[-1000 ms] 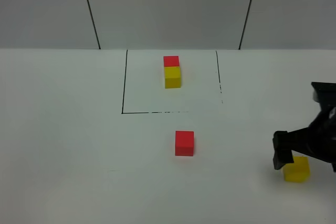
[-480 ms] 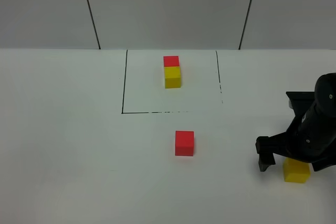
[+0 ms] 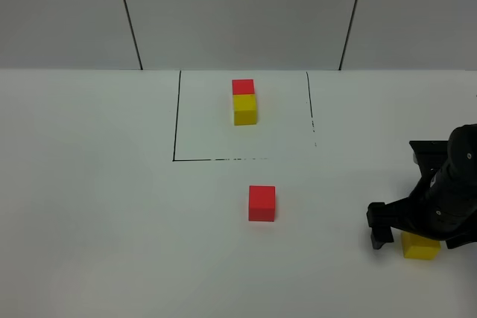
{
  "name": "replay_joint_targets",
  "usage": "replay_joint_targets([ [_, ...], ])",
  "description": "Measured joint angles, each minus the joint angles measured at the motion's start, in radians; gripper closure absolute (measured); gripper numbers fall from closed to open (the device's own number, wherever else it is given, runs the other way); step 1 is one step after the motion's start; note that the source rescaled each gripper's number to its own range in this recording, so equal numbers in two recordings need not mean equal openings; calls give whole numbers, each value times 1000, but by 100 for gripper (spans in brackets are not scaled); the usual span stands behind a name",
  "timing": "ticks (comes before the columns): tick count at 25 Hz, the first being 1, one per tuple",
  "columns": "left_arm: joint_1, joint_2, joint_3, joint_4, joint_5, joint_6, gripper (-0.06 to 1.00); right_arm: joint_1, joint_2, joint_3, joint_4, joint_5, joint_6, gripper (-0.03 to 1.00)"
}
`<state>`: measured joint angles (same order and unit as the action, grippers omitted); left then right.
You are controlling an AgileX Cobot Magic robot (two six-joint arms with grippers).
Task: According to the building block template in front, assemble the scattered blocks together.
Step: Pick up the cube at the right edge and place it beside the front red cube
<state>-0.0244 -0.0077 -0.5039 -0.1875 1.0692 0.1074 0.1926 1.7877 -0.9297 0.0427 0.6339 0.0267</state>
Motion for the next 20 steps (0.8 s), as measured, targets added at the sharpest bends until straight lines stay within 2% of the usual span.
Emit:
replay_joint_targets([
  [20,0,0,0,0,0,0,51,-28,97,0,0,-59,-1,-3],
])
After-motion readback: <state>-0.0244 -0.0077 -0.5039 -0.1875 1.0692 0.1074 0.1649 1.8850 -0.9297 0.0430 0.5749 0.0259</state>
